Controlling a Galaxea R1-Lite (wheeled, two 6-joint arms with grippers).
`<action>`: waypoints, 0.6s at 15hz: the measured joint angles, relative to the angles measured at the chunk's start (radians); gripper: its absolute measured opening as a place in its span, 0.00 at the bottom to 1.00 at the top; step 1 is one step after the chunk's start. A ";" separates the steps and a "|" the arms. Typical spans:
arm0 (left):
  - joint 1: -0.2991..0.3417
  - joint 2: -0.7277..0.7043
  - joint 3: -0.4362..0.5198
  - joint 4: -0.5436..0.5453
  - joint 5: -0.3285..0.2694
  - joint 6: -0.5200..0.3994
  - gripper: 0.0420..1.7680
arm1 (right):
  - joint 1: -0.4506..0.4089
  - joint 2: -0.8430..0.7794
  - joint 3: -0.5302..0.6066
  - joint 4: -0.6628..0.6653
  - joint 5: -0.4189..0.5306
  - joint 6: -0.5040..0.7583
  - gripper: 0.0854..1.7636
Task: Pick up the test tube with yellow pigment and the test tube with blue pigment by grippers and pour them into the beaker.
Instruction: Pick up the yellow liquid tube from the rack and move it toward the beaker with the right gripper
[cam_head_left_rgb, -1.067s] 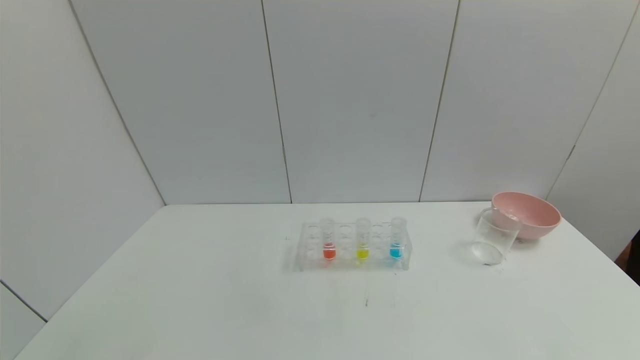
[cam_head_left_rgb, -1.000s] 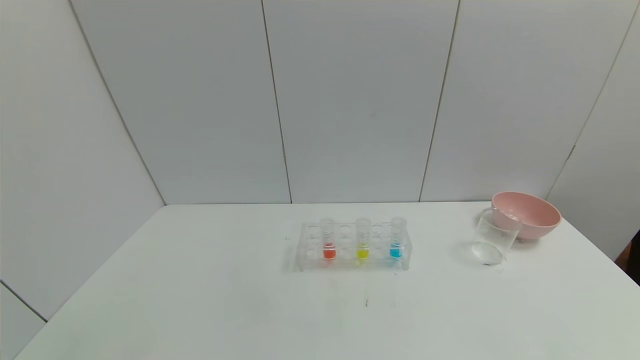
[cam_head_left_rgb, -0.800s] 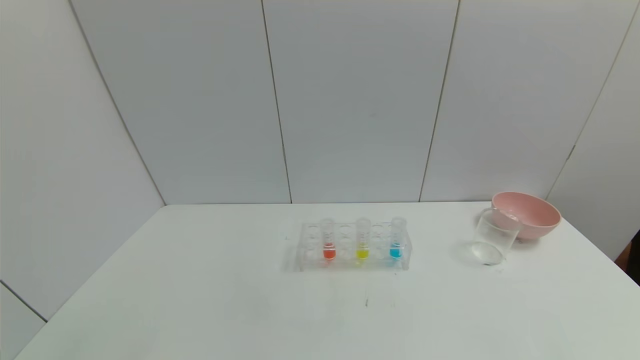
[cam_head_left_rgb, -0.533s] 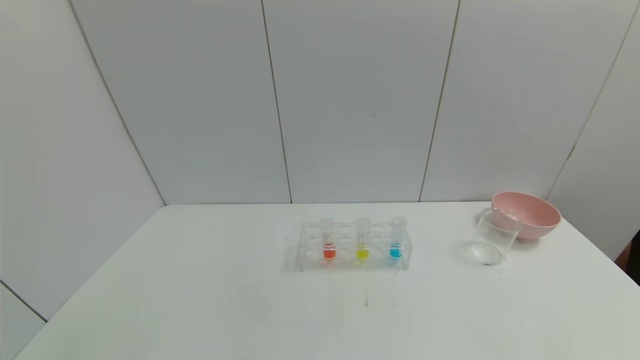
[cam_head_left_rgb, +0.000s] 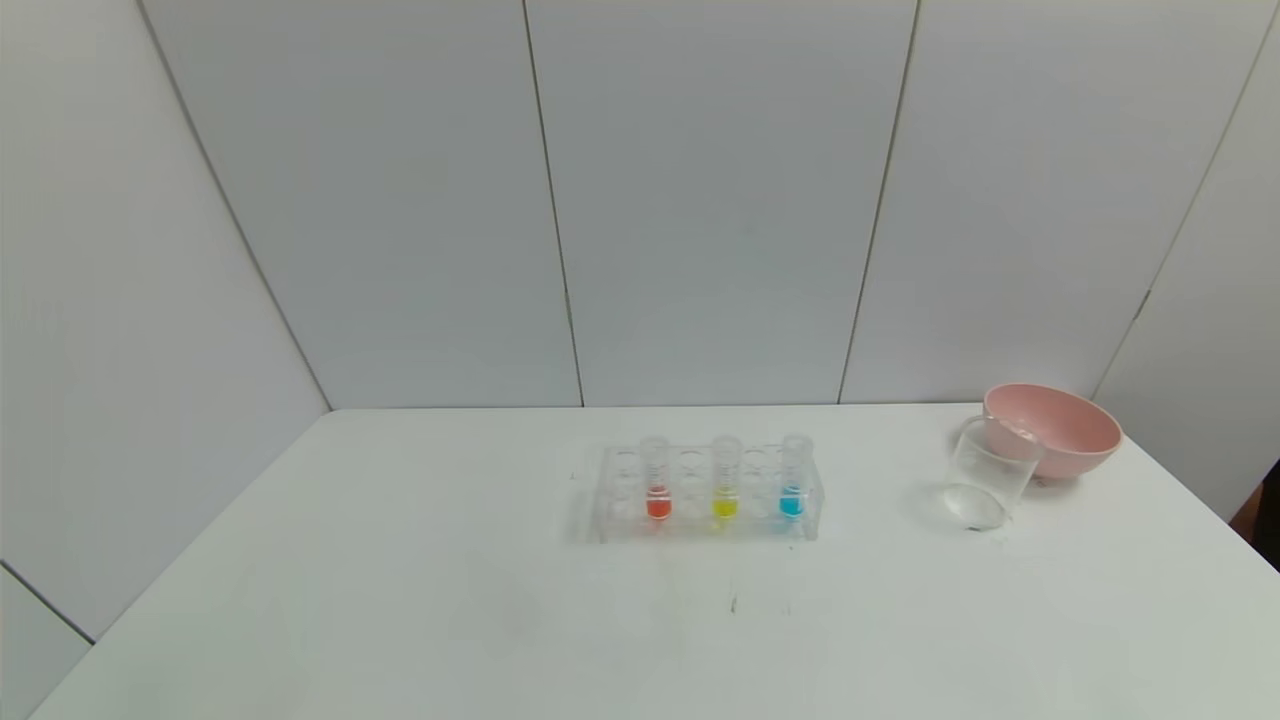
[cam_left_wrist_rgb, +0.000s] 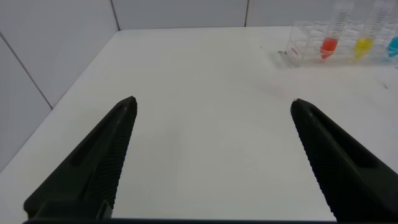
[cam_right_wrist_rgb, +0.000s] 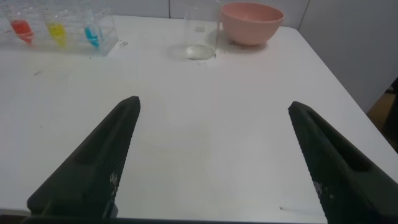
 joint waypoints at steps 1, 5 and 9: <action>0.000 0.000 0.000 0.000 0.000 0.000 1.00 | 0.000 0.000 0.000 0.000 0.000 0.001 0.97; 0.000 0.000 0.000 0.000 0.000 0.000 1.00 | 0.000 0.000 0.000 0.000 0.000 0.005 0.97; 0.000 0.000 0.000 0.000 0.000 0.000 1.00 | 0.000 0.000 -0.003 -0.016 -0.001 0.010 0.97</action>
